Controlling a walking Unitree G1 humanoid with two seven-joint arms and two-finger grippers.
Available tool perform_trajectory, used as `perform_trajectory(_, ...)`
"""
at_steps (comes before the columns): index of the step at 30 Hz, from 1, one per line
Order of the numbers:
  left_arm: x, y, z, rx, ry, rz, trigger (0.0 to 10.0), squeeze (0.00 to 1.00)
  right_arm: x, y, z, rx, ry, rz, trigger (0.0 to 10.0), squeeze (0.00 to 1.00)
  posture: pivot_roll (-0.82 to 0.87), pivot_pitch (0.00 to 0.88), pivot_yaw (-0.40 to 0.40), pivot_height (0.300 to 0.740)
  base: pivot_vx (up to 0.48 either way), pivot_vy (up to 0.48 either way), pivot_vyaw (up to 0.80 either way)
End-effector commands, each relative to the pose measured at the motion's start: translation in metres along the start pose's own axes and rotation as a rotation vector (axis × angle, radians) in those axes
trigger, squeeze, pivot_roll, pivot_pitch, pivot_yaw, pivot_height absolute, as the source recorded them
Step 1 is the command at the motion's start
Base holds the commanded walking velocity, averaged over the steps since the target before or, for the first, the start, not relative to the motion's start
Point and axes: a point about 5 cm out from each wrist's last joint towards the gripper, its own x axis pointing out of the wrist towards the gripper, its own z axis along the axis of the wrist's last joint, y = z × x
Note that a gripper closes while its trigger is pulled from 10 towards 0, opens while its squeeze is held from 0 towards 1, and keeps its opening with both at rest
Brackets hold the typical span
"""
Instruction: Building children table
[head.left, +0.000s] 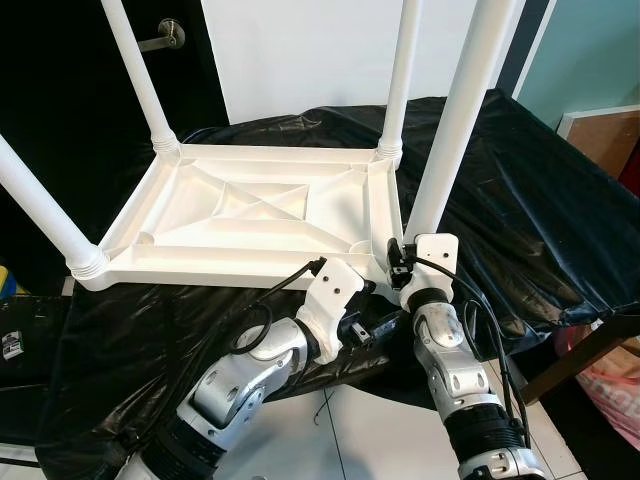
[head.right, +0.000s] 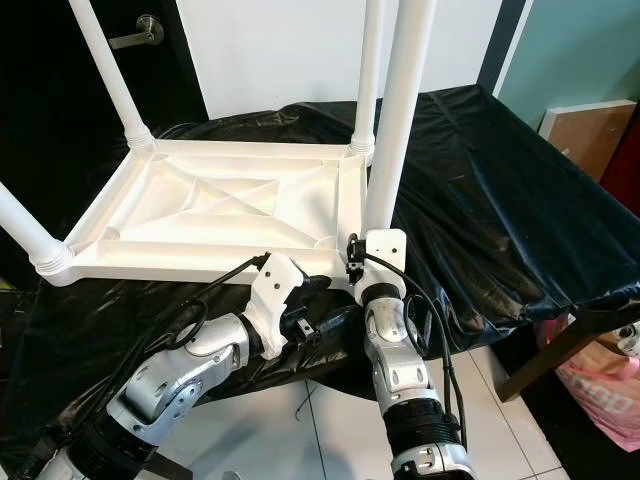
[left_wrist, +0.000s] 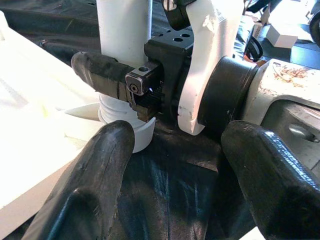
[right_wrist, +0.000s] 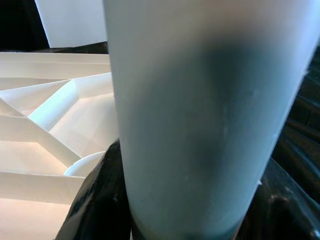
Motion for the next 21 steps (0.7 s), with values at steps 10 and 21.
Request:
perform_trajectory(10,-0.001,-0.007,0.004,0.011,-0.001,-0.137,10.0,0.0,-0.011,-0.007,-0.014,0.018,0.061,0.034,10.0,1.0,-0.05,0.075,0.026,0.74,0.0,0.0,0.0)
perform_trajectory(21,-0.001,-0.007,0.003,0.007,0.0,-0.134,10.0,0.0,-0.023,-0.019,-0.007,0.0,-0.008,0.162,10.0,0.0,-0.05,0.08,0.022,0.74,0.0,0.0,0.0)
